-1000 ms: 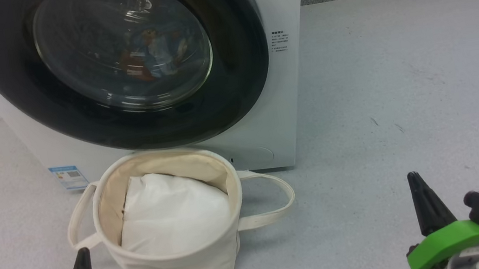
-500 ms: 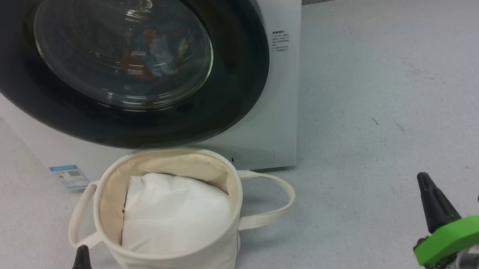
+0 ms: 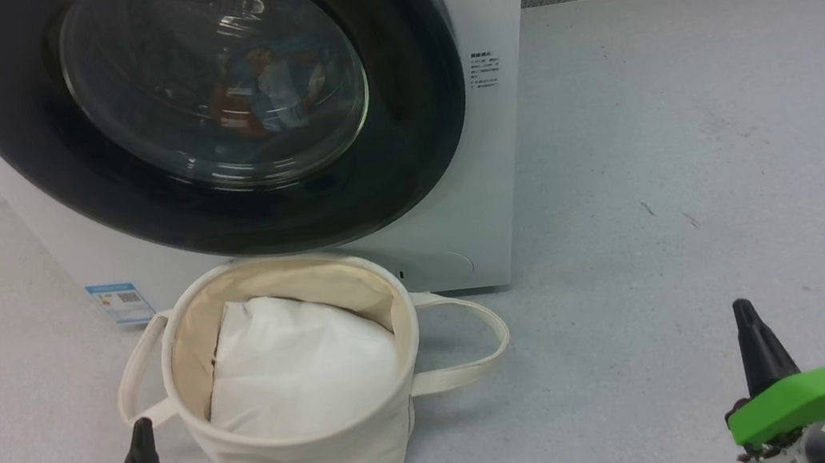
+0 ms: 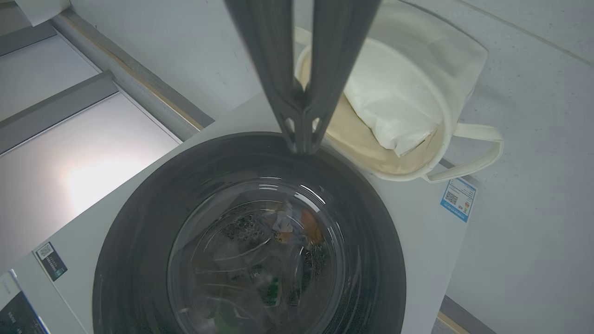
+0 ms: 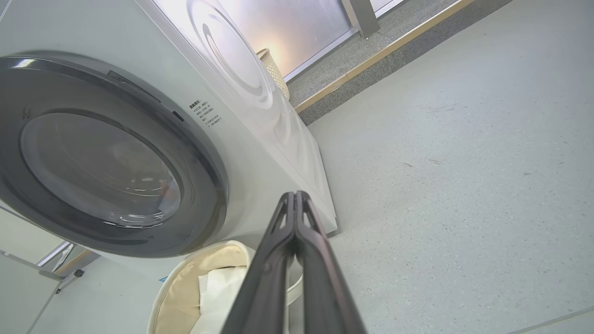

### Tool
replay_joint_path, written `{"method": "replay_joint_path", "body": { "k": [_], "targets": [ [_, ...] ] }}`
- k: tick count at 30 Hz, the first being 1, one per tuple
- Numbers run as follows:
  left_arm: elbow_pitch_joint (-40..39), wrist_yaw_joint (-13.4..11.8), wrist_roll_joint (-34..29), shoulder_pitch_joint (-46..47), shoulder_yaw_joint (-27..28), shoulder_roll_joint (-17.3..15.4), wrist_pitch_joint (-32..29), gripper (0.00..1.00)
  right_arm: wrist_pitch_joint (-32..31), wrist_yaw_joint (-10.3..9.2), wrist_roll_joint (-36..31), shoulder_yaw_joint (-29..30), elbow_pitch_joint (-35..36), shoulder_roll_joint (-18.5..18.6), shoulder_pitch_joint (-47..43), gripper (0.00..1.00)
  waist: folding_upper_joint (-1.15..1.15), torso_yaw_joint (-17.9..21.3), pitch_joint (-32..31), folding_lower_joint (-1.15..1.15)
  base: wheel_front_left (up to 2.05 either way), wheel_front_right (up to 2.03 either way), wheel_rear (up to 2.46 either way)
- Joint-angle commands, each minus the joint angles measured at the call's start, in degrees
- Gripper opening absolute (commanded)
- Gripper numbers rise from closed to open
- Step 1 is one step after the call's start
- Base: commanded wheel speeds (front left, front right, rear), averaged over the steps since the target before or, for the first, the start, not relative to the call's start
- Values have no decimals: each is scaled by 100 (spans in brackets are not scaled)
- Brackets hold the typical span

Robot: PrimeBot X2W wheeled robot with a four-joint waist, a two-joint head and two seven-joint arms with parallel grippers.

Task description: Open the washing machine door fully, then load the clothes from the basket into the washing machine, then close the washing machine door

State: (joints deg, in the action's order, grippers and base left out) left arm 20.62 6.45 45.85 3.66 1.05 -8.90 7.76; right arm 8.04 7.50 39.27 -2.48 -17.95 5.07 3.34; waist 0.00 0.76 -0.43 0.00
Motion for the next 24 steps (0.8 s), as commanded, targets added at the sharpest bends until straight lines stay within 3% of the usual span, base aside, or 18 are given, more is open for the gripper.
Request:
{"method": "replay_joint_path", "body": {
  "k": [1, 24],
  "targets": [
    [-232, -35, 109, 241, 136, -47, -30, 0, -40, 0, 131, 27, 215, -2, 296, 0, 0, -1, 0, 0, 0, 0, 0],
    [-446, -93, 1338, 240, 250, 130, -408, 0, -401, 0, 1561, 235, 242, -35, 321, 0, 0, -21, 9, 0, 0, 0, 0]
  ]
}}
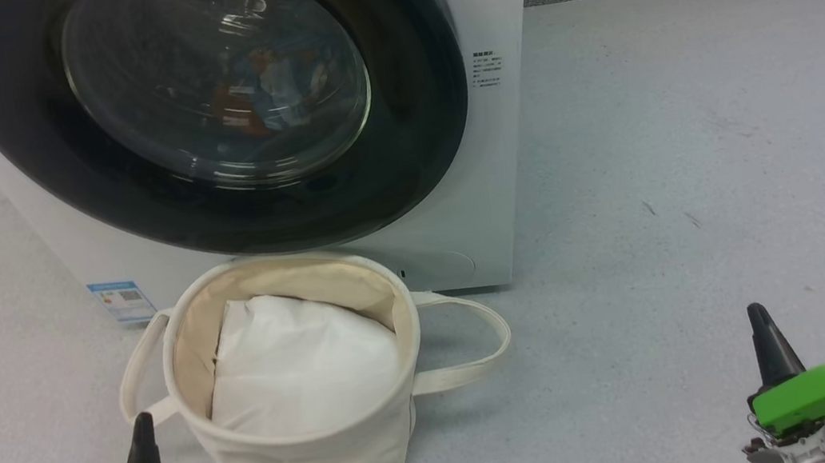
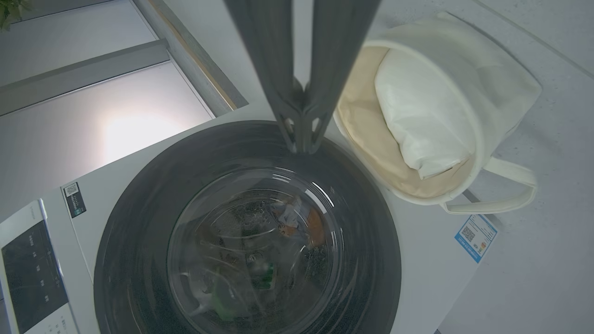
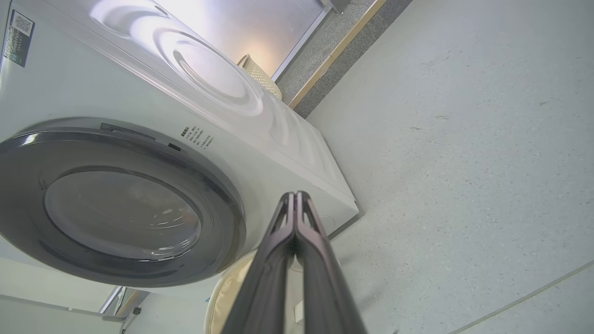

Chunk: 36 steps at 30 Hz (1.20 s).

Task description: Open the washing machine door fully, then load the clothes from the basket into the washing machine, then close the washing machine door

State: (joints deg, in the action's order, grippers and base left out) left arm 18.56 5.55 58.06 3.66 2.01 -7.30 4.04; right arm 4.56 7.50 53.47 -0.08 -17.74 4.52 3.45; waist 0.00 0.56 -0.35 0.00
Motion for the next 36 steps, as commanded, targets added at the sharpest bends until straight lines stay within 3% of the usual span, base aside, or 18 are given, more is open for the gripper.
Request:
{"method": "replay_joint_path", "body": {
  "k": [1, 36],
  "targets": [
    [-250, -5, 169, 240, 159, -23, -51, 0, -68, -1, 202, 4, 223, 18, 311, 0, 0, -2, 1, 0, 0, 0, 0],
    [-564, -88, 1986, 240, 330, 238, -612, 0, -579, -1, 2340, 284, 264, -10, 345, 0, 0, -31, 13, 0, 0, 0, 0]
  ]
}}
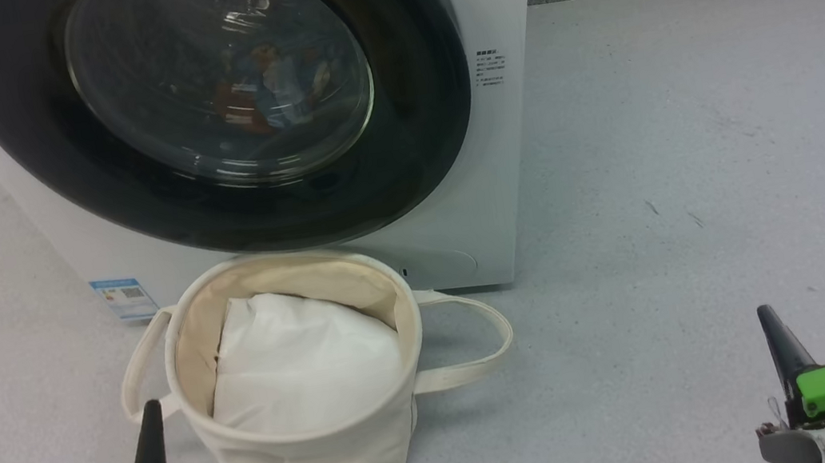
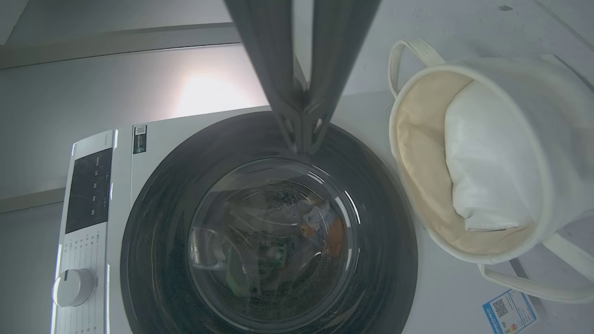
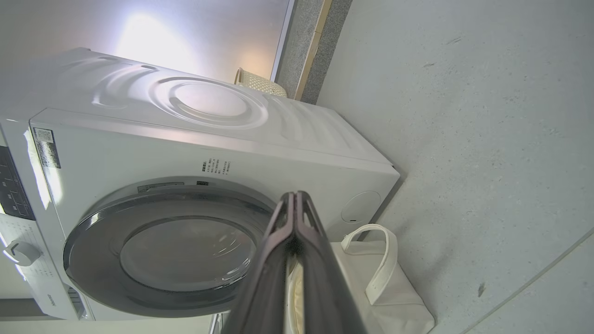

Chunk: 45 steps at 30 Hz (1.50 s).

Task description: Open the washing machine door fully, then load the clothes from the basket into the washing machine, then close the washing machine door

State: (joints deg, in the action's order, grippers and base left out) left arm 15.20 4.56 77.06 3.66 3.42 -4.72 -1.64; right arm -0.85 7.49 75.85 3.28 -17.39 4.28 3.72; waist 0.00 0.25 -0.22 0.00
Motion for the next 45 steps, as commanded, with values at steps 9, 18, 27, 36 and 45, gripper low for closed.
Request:
{"method": "replay_joint_path", "body": {
  "k": [9, 18, 27, 36, 45],
  "targets": [
    [-311, -11, 565, 240, 233, 49, -192, 0, -167, 0, 672, 14, 240, 12, 326, 0, 0, -8, 3, 0, 0, 0, 0],
    [-403, -36, 1099, 240, 283, 126, -356, 0, -308, 0, 1311, 85, 254, 12, 336, 0, 0, -17, 7, 0, 0, 0, 0],
    [-473, -54, 1505, 240, 321, 184, -482, 0, -413, 0, 1799, 135, 264, 14, 342, 0, 0, -23, 10, 0, 0, 0, 0],
    [-473, -54, 1505, 240, 321, 184, -482, 0, -398, 0, 1816, 116, 265, 29, 341, 0, 0, -23, 10, 0, 0, 0, 0],
    [-473, -54, 1505, 240, 321, 184, -482, 0, -382, 0, 1834, 95, 267, 44, 339, 0, 0, -23, 10, 0, 0, 0, 0]
  ]
}}
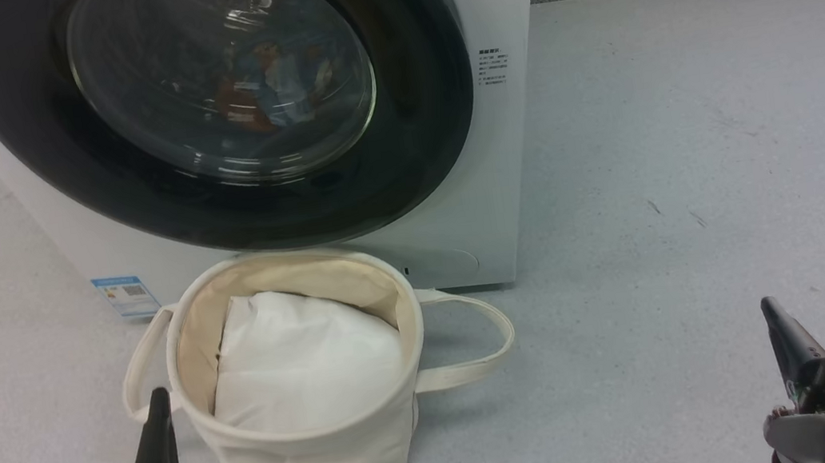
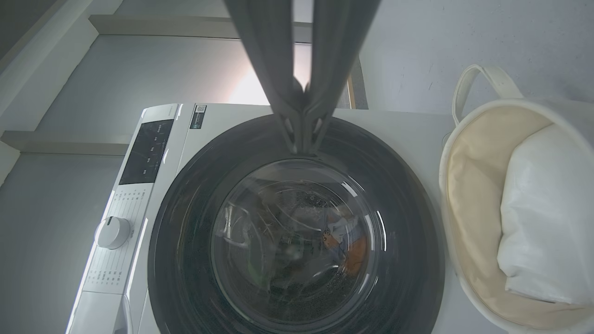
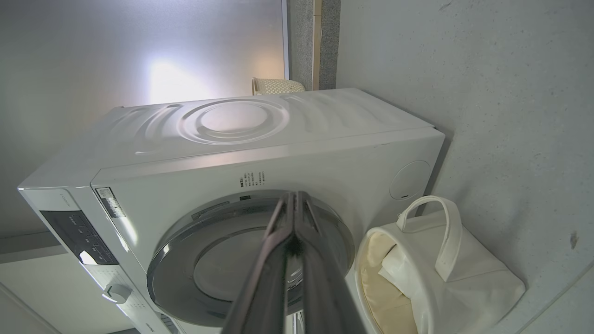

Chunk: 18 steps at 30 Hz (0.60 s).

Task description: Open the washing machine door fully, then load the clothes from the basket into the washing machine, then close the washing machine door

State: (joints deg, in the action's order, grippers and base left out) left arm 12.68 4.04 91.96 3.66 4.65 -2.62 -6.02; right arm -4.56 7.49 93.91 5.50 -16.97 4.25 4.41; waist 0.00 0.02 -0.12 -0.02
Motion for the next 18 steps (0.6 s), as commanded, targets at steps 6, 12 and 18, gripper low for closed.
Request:
{"method": "replay_joint_path", "body": {
  "k": [6, 12, 18],
  "targets": [
    [-222, -2, 15, 240, 198, -26, -44, 0, 1, 0, 40, -141, 226, 58, 269, 0, 0, 0, 0, 2, 0, 0, 0],
    [-222, -2, 15, 240, 198, -26, -44, 0, 13, 0, 53, -156, 227, 69, 268, 0, 0, 0, 0, 2, 0, 0, 0],
    [-222, -2, 15, 240, 198, -26, -44, 0, 25, 0, 66, -171, 229, 80, 266, 0, 0, 0, 0, 2, 0, 0, 0]
  ]
}}
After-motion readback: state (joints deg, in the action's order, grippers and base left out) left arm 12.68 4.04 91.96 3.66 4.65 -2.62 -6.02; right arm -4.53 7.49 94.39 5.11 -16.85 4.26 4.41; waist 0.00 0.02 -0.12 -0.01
